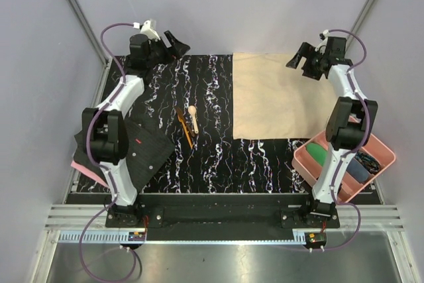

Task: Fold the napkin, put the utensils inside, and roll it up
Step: Flatten the napkin out

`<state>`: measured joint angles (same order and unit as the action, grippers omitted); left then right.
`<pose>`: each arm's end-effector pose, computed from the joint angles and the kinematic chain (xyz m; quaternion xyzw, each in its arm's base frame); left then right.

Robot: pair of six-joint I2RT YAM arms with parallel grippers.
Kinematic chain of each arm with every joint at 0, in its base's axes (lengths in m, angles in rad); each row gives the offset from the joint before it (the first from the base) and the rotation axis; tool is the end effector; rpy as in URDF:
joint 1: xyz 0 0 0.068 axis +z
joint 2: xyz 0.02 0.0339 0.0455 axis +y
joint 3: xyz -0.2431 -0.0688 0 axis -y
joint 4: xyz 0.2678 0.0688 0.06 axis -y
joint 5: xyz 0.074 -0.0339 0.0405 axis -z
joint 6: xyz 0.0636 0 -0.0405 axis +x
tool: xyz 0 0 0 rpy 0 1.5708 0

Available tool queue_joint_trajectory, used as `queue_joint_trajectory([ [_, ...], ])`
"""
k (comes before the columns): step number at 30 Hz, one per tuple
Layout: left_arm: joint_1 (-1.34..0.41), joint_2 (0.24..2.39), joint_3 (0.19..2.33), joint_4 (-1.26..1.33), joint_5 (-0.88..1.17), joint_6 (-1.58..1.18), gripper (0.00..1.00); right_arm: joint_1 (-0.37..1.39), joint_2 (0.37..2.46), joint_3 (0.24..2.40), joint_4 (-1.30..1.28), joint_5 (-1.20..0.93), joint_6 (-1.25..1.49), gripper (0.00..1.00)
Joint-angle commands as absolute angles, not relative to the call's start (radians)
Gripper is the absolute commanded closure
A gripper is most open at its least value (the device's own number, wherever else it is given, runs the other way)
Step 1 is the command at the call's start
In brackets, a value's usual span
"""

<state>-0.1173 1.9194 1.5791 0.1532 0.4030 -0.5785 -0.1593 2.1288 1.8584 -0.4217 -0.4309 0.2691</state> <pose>0.4993 -0.0840 0.2845 -0.0481 0.7637 -0.3580 0.5351 0.5219 -0.0569 0.2219 0.0991 0.8832 0.2160 0.4043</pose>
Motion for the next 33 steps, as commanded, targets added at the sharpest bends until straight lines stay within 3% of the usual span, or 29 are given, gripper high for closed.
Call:
queue_joint_trajectory([
  [1,-0.126,1.810,1.454,0.186,0.367,-0.577,0.14,-0.097,2.008,1.675,-0.307,-0.485,0.318,0.00],
  [9,-0.140,1.638,1.324,0.004,0.313,-0.569,0.13,0.145,1.970,1.470,-0.293,-0.460,0.333,0.00],
  [20,-0.130,1.391,1.261,-0.343,0.284,-0.391,0.11,0.247,2.080,1.437,-0.308,-0.495,0.376,0.00],
  [26,-0.109,1.335,1.267,-0.441,0.330,-0.333,0.08,0.320,2.131,1.448,-0.333,-0.509,0.383,0.00],
  [33,-0.097,1.273,1.259,-0.477,0.235,-0.244,0.05,0.419,2.180,1.491,-0.334,-0.535,0.419,0.00],
])
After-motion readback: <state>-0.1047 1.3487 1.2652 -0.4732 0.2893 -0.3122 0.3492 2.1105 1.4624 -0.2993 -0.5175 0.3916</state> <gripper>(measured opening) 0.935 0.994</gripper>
